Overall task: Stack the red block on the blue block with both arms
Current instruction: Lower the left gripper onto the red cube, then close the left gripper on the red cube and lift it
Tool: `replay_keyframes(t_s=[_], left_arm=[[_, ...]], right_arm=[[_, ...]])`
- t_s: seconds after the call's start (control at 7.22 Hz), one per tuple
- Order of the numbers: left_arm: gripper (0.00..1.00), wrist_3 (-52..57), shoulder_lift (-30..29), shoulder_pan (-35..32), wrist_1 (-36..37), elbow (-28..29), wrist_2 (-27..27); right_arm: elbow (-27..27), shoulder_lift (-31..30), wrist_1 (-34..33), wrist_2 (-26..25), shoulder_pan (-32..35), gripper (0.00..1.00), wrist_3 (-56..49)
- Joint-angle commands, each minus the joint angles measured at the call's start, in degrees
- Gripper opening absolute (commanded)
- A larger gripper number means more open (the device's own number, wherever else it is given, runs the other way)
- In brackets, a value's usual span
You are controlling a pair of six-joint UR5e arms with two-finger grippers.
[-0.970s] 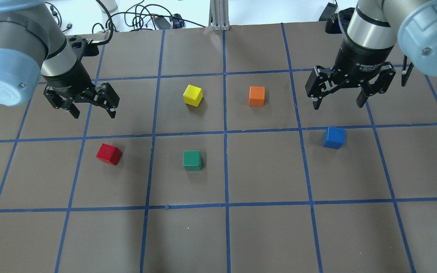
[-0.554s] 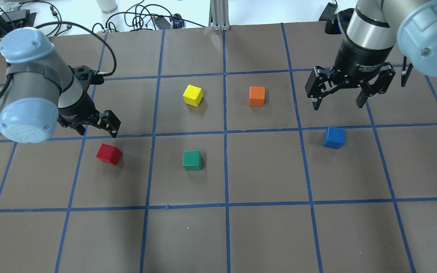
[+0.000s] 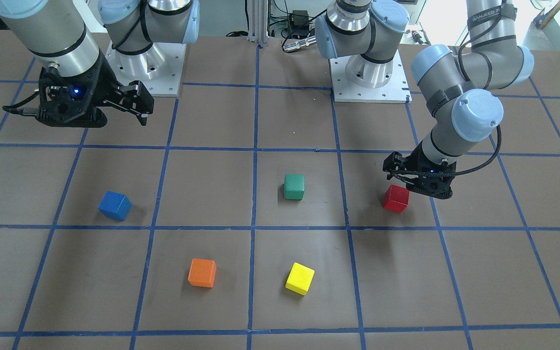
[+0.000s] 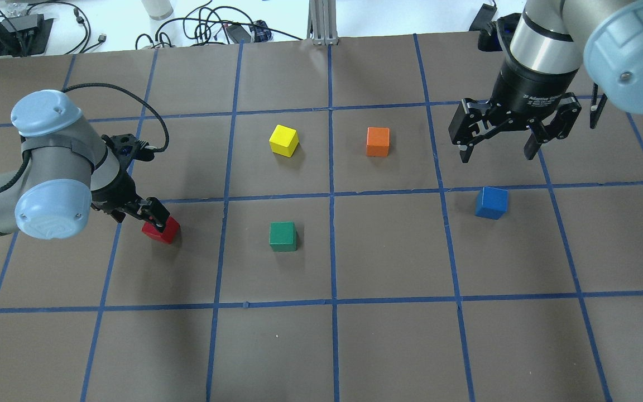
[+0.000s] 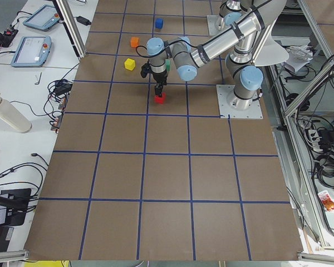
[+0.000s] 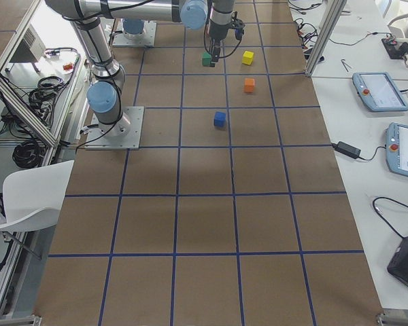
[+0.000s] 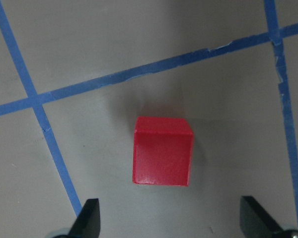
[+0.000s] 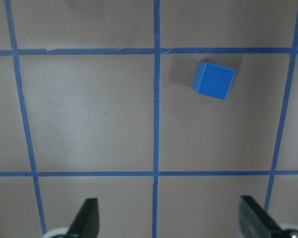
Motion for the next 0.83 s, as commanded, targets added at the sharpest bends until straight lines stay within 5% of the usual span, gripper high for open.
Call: replay_keyframes(t_s=[0.0,0.55,0.69], left_arm=[[1.0,3.1,-2.57,0.15,0.13,-0.31,0.0],[1.0,3.65,-6.97,0.15,3.99,-0.22,0.0],[0.57,3.65,-7.15,0.15,5.13,-0.22,0.09]], right_arm=[[0.03,0.0,-0.09,-0.02,0.02,1.0,-0.04],[0.03,0.26,-0.18,-0.02,0.02,1.0,-0.04],[0.03,0.26,-0.18,-0.02,0.02,1.0,-0.04]])
